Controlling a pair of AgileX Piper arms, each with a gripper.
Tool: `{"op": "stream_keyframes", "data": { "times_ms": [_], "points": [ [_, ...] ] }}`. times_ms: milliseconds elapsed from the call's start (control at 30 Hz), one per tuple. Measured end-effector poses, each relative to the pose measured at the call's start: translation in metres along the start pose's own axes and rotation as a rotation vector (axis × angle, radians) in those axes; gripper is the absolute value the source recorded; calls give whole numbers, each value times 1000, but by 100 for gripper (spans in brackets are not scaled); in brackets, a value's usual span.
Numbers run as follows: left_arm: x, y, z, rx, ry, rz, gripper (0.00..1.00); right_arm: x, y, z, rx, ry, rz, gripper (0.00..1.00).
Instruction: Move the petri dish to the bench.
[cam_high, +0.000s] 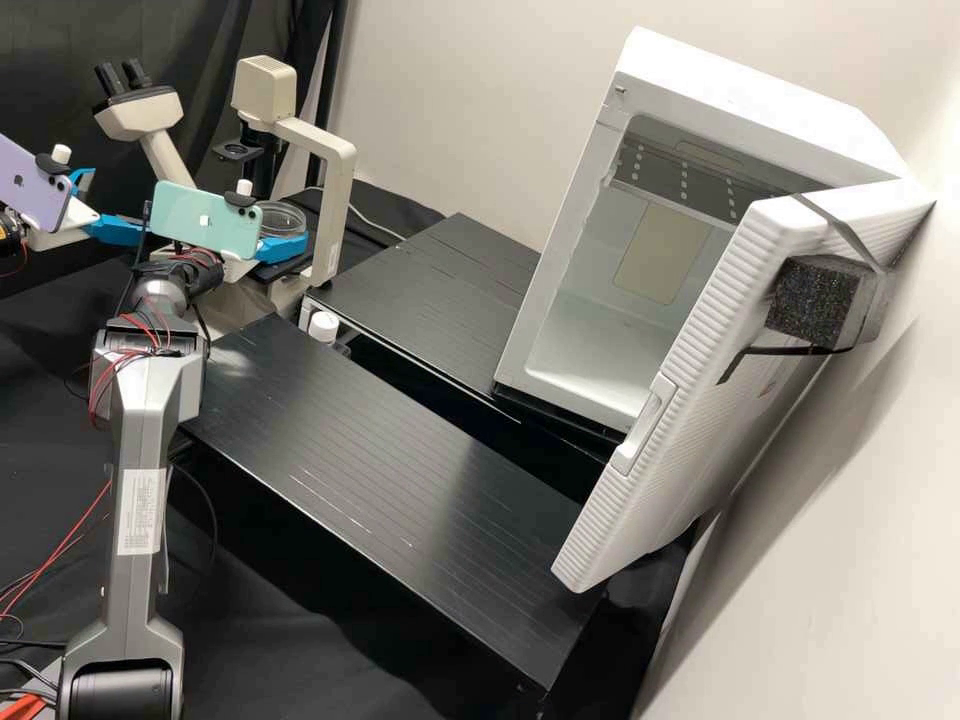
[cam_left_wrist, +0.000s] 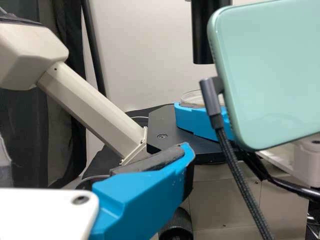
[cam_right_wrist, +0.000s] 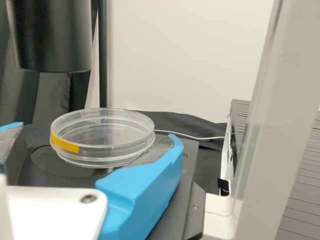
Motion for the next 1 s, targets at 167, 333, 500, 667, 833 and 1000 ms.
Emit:
{"op": "stream_keyframes", "data": {
  "times_ms": [167, 333, 500, 667, 833, 1000],
  "points": [
    [0, 0, 0, 0, 0, 0, 100, 0, -1, -1, 0, 6, -11, 0],
    [0, 0, 0, 0, 0, 0, 100, 0, -1, -1, 0, 7, -14, 0],
    [0, 0, 0, 0, 0, 0, 100, 0, -1, -1, 0, 7, -14, 0],
    [0, 0, 0, 0, 0, 0, 100, 0, -1, -1, 0, 7, -14, 0],
    [0, 0, 0, 0, 0, 0, 100, 0, -1, -1, -2, 8, -14, 0],
    [0, 0, 0, 0, 0, 0, 100, 0, -1, -1, -2, 8, -14, 0]
  ]
}}
